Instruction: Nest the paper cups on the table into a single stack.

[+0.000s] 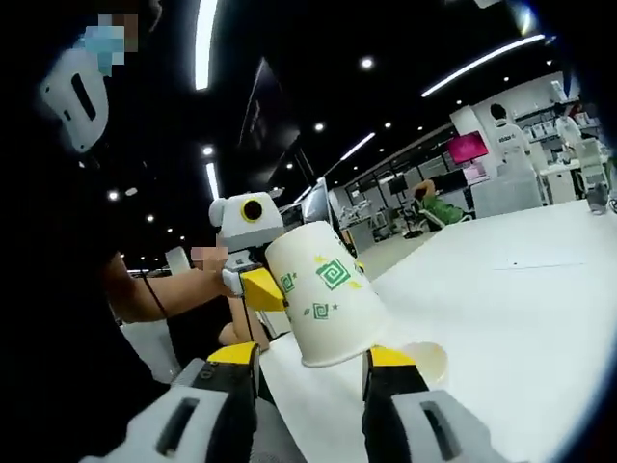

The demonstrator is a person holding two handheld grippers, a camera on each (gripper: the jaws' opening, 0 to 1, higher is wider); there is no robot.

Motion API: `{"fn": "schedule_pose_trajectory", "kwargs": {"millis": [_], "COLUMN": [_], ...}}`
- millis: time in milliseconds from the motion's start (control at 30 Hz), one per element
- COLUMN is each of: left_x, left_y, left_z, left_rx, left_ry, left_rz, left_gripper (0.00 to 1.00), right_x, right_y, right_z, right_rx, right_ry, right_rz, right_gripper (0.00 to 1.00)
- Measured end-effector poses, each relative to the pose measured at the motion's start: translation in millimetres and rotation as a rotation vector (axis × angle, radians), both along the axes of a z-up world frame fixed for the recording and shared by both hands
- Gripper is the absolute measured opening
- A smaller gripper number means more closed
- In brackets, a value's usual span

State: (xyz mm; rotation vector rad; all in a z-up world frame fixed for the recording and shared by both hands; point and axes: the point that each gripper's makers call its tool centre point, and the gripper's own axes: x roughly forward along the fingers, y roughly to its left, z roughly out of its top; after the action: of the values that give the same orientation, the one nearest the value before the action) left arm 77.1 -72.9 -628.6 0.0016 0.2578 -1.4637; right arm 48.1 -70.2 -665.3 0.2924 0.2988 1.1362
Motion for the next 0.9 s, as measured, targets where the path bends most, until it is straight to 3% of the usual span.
{"fn": "schedule_pose_trajectory", "kwargs": {"millis": [333, 567, 600, 667, 767, 900], "left_x": [-3.1, -10.6, -11.5, -10.6, -7.2, -5.8], "left_y": [13.0, 16.8, 16.9, 18.0, 14.0, 11.8], "left_z": [-21.0, -39.5, -40.8, -42.5, -35.0, -35.4], "left_rx": [0.059, 0.108, 0.112, 0.129, 0.090, 0.114], "left_ry": [0.022, 0.029, 0.032, 0.042, 0.044, 0.002], "left_rz": [-0.020, -0.034, -0.036, -0.024, -0.004, 0.005], "left_gripper": [0.37, 0.34, 0.30, 0.00, 0.16, 0.17], "right_x": [4.3, 2.7, 2.0, 0.5, -4.5, -4.0], "right_y": [-6.7, -3.2, -2.8, -2.3, 0.1, 0.8], "right_z": [14.1, 28.6, 30.8, 35.3, 41.9, 45.0], "right_rx": [0.059, 0.105, 0.110, 0.124, 0.141, 0.104], "right_ry": [0.011, 0.009, 0.005, 0.004, 0.003, -0.033], "right_rz": [-0.023, 0.001, 0.006, 0.020, 0.049, 0.053], "right_gripper": [0.29, 0.11, 0.09, 0.04, 0.00, 0.00]}}
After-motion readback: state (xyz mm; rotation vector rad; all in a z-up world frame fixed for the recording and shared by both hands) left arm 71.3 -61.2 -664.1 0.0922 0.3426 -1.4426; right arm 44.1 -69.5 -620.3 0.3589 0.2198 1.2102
